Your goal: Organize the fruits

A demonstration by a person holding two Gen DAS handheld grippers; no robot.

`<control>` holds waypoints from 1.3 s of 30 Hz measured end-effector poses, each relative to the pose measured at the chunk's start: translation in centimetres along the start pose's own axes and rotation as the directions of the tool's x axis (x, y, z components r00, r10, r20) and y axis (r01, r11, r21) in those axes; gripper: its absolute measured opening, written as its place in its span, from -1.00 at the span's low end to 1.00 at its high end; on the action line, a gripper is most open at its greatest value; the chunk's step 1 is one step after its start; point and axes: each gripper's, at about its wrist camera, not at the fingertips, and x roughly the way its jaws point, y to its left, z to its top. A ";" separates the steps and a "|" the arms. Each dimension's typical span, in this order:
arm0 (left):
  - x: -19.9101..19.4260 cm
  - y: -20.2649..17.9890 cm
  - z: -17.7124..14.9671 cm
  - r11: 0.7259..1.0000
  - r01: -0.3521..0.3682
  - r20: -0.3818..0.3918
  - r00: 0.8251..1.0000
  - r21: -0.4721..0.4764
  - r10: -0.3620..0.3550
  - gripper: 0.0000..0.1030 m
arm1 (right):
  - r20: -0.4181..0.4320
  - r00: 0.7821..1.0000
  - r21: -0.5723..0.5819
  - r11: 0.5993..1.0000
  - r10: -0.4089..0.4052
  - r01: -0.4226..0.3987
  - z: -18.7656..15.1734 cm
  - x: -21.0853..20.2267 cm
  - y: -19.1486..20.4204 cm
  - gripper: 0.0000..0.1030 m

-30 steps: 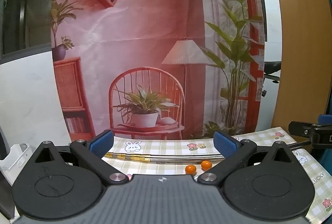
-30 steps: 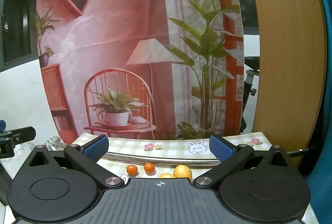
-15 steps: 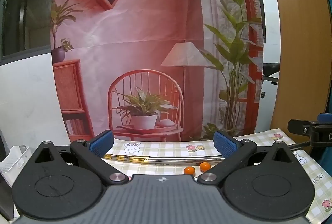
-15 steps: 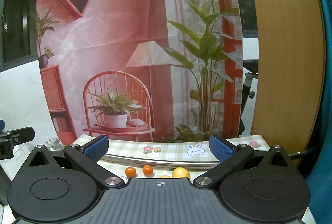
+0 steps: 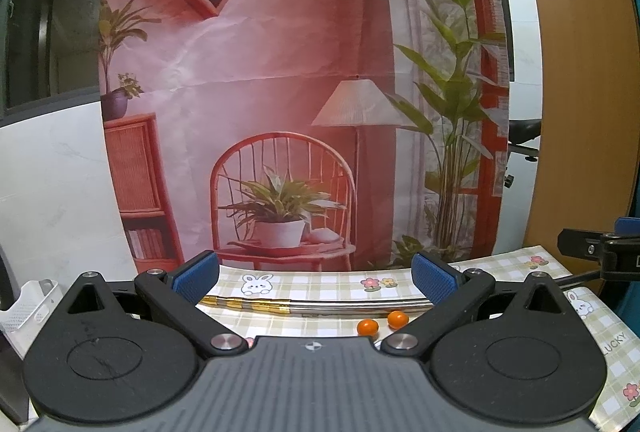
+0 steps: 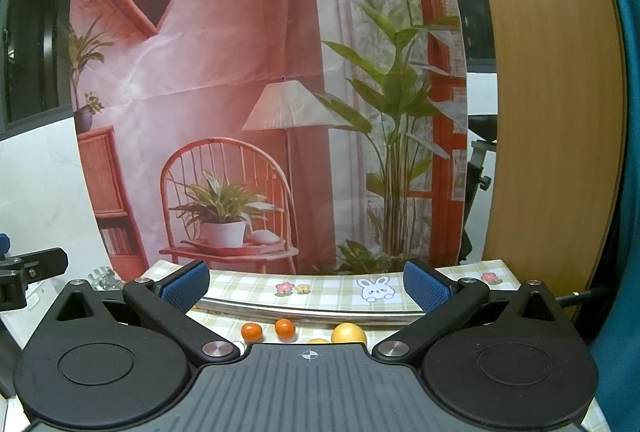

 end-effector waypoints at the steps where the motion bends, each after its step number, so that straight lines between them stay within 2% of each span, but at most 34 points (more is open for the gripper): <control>1: 0.0 0.1 0.0 1.000 0.001 0.001 1.000 -0.001 -0.001 1.00 | -0.001 1.000 0.001 1.000 -0.001 0.001 0.0 0.0 -0.1 1.00; 39: -0.1 -0.3 0.0 1.000 -0.017 -0.004 1.000 -0.001 0.017 1.00 | -0.006 1.000 0.012 1.000 -0.005 0.005 -0.2 0.2 -0.4 1.00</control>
